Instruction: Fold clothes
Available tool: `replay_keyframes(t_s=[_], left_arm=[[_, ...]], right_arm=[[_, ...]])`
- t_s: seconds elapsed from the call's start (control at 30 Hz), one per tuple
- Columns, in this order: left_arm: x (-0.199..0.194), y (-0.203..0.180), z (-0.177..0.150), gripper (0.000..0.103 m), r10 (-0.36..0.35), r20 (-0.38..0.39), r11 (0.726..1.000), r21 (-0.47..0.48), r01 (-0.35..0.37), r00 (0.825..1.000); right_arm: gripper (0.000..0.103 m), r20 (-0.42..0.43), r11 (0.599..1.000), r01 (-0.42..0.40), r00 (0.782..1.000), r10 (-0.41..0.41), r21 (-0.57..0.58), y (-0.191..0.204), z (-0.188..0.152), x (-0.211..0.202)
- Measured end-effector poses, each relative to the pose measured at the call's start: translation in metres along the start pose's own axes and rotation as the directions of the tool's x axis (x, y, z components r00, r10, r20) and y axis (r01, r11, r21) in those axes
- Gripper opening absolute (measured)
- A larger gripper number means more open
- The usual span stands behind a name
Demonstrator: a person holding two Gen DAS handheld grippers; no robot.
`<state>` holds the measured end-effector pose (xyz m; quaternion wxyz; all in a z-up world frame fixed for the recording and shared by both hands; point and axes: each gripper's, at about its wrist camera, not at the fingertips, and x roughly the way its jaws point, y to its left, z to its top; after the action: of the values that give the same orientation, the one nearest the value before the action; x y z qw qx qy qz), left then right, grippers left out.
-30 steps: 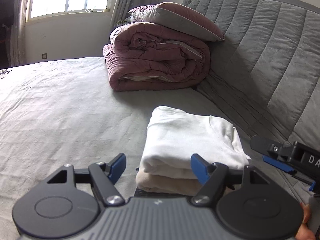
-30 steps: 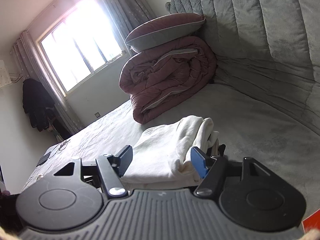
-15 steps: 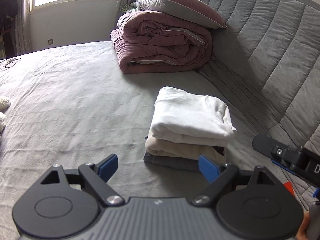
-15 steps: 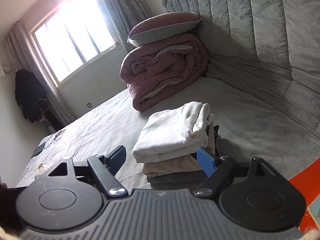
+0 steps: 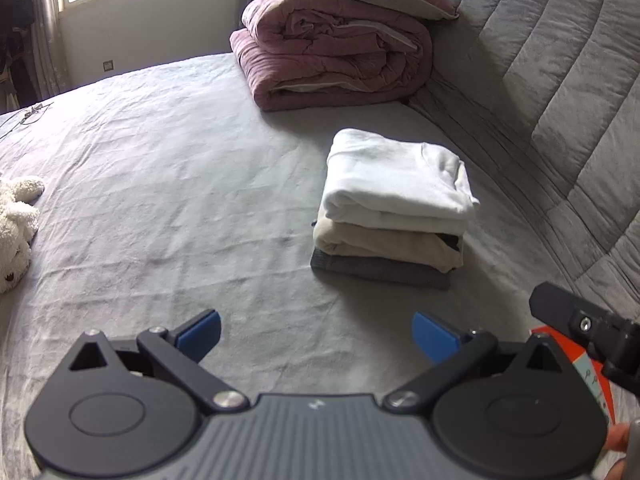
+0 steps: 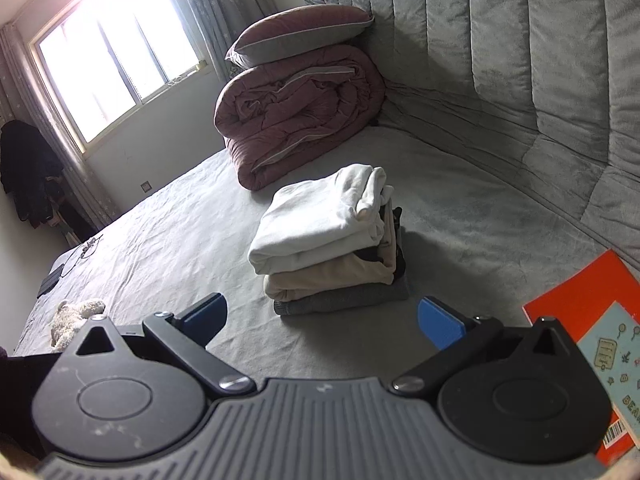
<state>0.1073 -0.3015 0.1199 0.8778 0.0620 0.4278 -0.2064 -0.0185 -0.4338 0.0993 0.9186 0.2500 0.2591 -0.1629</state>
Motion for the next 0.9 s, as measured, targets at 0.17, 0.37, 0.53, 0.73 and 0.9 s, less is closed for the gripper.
replay_keyframes(t_s=[0.17, 0.37, 0.53, 0.73, 0.9], left_arm=[[-0.002, -0.009, -0.012, 0.102, 0.059, 0.002, 0.995, 0.075, -0.059, 0.998], [-0.013, -0.015, -0.018, 0.102, 0.057, 0.036, 0.995, 0.084, -0.060, 0.998], [-0.019, -0.017, -0.029, 0.102, 0.070, 0.061, 0.994, 0.084, -0.075, 0.996], [-0.022, -0.018, -0.039, 0.102, 0.077, 0.058, 0.994, 0.075, -0.081, 0.995], [-0.028, -0.018, -0.043, 0.102, 0.077, 0.058, 0.994, 0.075, -0.081, 0.995]], right_arm=[[0.103, -0.072, 0.999, 0.033, 0.997, -0.033, -0.010, 0.000, -0.012, 0.001], [0.103, -0.089, 0.998, 0.025, 0.996, -0.030, -0.057, 0.000, -0.017, -0.004], [0.103, -0.079, 0.998, 0.042, 0.996, -0.046, -0.051, -0.009, -0.017, -0.010], [0.103, -0.081, 0.996, 0.049, 0.995, -0.055, -0.071, -0.010, -0.016, -0.016], [0.103, -0.074, 0.986, 0.085, 0.993, -0.096, -0.145, -0.001, -0.019, -0.020]])
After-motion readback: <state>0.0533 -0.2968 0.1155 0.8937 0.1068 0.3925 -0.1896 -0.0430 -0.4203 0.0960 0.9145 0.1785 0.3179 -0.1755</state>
